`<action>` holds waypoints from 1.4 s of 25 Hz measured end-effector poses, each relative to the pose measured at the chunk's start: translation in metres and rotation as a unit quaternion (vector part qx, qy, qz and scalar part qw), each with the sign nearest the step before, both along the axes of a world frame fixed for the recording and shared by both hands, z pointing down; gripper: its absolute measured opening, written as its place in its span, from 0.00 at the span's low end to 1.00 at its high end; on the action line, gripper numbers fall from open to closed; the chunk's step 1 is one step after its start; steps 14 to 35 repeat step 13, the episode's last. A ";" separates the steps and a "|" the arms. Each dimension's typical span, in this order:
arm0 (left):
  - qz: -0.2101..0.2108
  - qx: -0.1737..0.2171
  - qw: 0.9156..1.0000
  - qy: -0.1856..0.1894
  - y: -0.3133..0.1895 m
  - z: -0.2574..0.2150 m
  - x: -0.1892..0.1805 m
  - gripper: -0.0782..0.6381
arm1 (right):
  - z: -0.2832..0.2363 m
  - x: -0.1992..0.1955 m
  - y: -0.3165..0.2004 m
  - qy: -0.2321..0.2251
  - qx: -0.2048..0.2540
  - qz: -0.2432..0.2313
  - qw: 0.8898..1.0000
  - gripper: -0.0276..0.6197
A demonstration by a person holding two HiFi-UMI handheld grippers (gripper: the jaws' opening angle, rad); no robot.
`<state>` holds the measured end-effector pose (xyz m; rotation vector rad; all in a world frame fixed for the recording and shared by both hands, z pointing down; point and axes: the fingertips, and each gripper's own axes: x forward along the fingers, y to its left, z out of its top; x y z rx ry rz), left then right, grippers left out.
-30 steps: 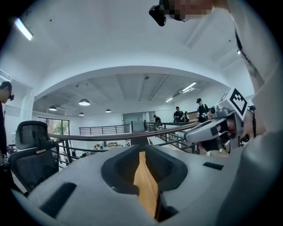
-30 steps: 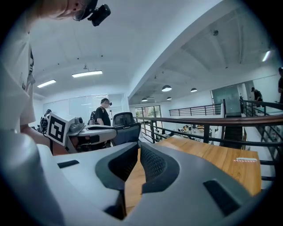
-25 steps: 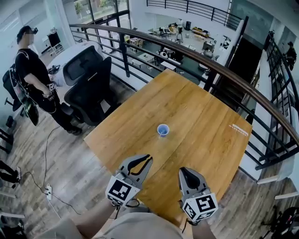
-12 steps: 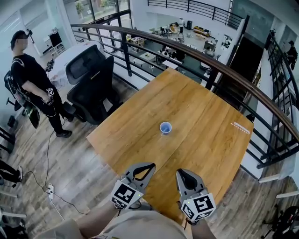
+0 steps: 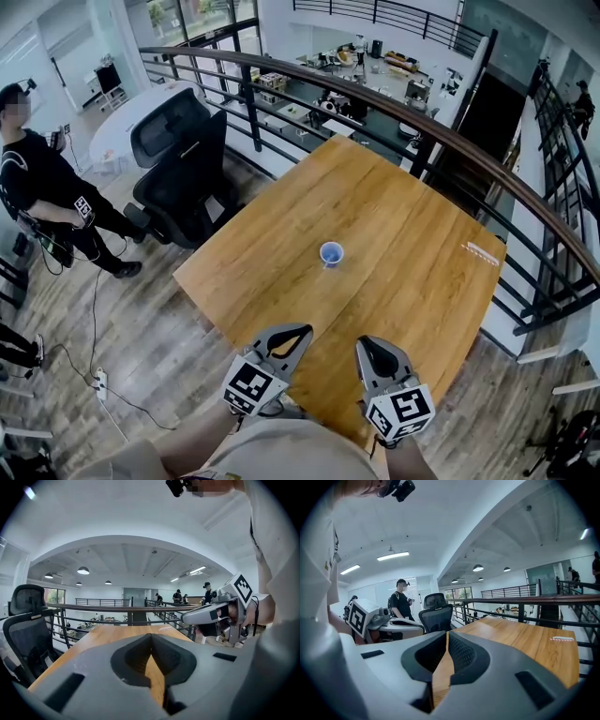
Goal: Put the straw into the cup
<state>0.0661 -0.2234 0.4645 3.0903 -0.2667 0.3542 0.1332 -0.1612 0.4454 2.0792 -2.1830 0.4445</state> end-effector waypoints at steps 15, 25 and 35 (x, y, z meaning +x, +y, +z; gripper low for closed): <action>0.010 0.005 1.000 0.010 0.006 -0.019 0.001 0.13 | -0.006 -0.003 -0.003 -0.002 0.007 0.002 1.000 0.09; 0.010 0.005 1.000 0.010 0.006 -0.019 0.001 0.13 | -0.006 -0.003 -0.003 -0.002 0.007 0.002 1.000 0.09; 0.010 0.005 1.000 0.010 0.006 -0.019 0.001 0.13 | -0.006 -0.003 -0.003 -0.002 0.007 0.002 1.000 0.09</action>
